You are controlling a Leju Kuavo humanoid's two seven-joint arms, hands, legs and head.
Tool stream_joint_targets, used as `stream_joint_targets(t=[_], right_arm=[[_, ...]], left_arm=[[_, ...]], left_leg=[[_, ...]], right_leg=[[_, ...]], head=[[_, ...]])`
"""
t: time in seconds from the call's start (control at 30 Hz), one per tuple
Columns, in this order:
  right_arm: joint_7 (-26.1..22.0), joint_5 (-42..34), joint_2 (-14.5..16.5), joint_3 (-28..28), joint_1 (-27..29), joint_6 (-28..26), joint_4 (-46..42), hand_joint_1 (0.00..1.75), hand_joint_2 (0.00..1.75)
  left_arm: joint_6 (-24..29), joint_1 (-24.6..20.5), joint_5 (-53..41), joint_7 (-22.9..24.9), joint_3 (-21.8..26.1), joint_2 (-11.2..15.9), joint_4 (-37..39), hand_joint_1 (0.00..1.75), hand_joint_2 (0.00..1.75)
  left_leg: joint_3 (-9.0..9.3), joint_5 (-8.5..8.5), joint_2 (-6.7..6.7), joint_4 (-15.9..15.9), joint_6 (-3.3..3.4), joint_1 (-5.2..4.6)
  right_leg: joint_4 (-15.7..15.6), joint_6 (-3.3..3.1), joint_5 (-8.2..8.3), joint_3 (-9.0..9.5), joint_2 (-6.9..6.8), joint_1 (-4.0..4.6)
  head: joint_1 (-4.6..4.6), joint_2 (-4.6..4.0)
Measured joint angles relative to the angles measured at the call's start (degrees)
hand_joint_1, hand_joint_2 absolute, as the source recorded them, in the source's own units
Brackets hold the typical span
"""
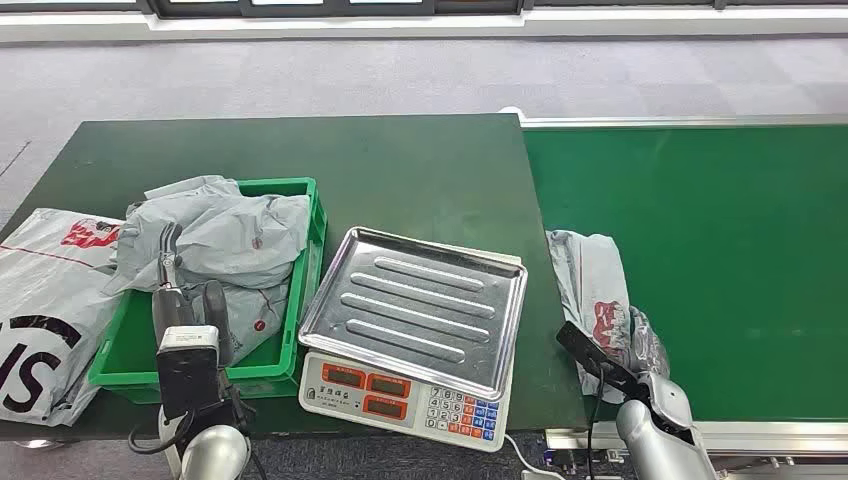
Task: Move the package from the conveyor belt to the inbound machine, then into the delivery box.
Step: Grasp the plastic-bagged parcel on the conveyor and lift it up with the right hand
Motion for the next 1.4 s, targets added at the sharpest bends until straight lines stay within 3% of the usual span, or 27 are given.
stream_joint_targets(t=[0.3,0.43,0.6,1.4], right_arm=[[-0.1,0.0,0.2,0.0,0.0,-0.1,0.0,0.0,1.75],[-0.6,0.0,0.3,0.0,0.0,-1.0,0.1,1.75,1.75],[-1.2,1.3,1.3,0.3,0.1,-3.9,0.2,1.75,1.75],[-1.3,2.6,4.9,4.2,-0.4,-6.7,5.0,1.75,1.75]], left_arm=[[0.0,0.0,0.0,0.0,0.0,0.1,0.0,0.0,0.0],[0.1,0.0,0.0,0.0,0.0,0.2,0.0,0.0,0.0],[0.2,0.1,0.6,-0.1,0.0,0.4,0.0,0.0,0.0],[0.7,2.3,2.4,-1.0,0.0,0.8,-0.2,0.0,0.0]], left_leg=[[0.0,0.0,0.01,0.0,0.0,0.0],[0.0,0.0,0.0,0.0,0.0,0.0],[-0.01,0.0,-0.01,0.0,0.0,0.01],[0.15,-0.11,0.12,0.0,-0.19,0.14]], right_leg=[[0.0,0.0,0.0,0.0,0.0,0.01],[0.0,0.0,0.0,0.0,0.0,0.0],[0.0,0.0,0.0,0.0,-0.01,0.01],[0.0,-0.13,-0.08,0.05,0.22,0.3]], head=[[0.0,0.0],[0.0,0.0],[0.0,0.0],[0.0,0.0]])
